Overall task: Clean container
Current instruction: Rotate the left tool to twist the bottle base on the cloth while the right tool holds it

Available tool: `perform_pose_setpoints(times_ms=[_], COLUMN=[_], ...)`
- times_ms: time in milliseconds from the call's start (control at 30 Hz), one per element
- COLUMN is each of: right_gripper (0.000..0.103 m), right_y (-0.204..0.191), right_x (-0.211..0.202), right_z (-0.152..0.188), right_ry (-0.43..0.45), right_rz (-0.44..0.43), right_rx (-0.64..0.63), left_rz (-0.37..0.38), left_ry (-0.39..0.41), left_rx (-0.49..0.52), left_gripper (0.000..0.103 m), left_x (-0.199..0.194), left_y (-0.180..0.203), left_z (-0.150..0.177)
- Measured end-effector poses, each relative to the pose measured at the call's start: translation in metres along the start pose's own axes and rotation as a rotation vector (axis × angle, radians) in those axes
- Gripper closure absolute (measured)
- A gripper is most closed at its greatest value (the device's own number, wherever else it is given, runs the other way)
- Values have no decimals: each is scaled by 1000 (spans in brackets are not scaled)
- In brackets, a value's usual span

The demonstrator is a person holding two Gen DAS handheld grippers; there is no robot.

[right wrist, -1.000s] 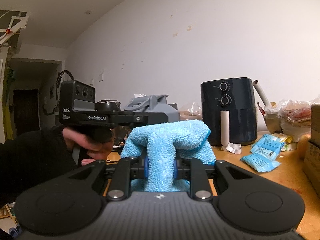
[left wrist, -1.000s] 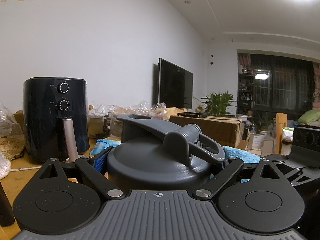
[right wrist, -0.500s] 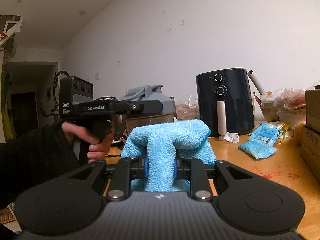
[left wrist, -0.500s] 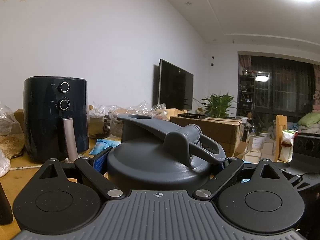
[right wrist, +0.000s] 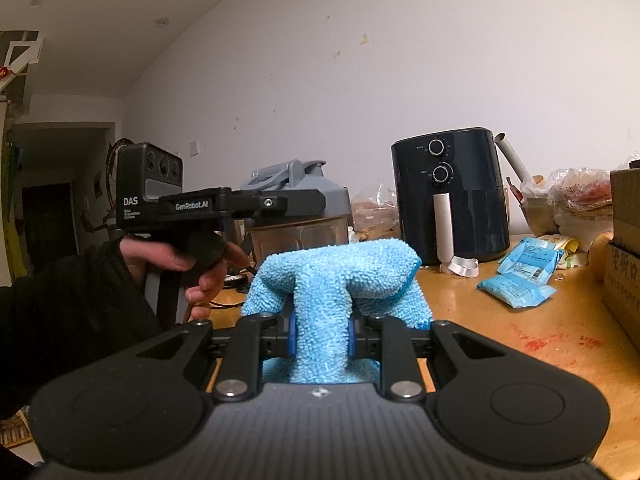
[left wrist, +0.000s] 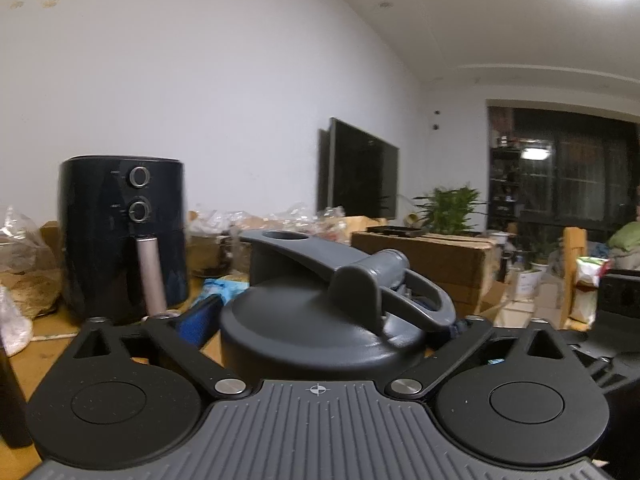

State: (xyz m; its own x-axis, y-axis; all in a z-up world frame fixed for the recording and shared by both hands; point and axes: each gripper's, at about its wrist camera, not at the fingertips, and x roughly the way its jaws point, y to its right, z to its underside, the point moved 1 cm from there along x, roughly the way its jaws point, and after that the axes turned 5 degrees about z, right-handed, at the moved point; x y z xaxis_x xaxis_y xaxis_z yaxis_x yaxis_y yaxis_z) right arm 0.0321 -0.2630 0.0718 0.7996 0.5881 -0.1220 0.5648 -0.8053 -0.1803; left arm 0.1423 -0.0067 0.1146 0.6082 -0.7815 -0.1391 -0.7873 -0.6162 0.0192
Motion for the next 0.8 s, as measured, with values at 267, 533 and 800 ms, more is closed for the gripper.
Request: perform_pose_setpoints(times_ms=[267,533,800], right_gripper=[82,82,82], right_y=[-2,-2,-2], right_x=[1,2,2], right_z=[1,2,1], right_ry=[-5,-8,-14], right_rz=[-6,-6,-6], right_rx=[-1,4,4], left_rz=[-55,-123,-231], left_ry=[13,26,19], left_rx=[10,14,-7], left_gripper=[0,0,0], left_x=[-2,-6,-5], left_y=[8,21,32], left_z=[-1,0,-1])
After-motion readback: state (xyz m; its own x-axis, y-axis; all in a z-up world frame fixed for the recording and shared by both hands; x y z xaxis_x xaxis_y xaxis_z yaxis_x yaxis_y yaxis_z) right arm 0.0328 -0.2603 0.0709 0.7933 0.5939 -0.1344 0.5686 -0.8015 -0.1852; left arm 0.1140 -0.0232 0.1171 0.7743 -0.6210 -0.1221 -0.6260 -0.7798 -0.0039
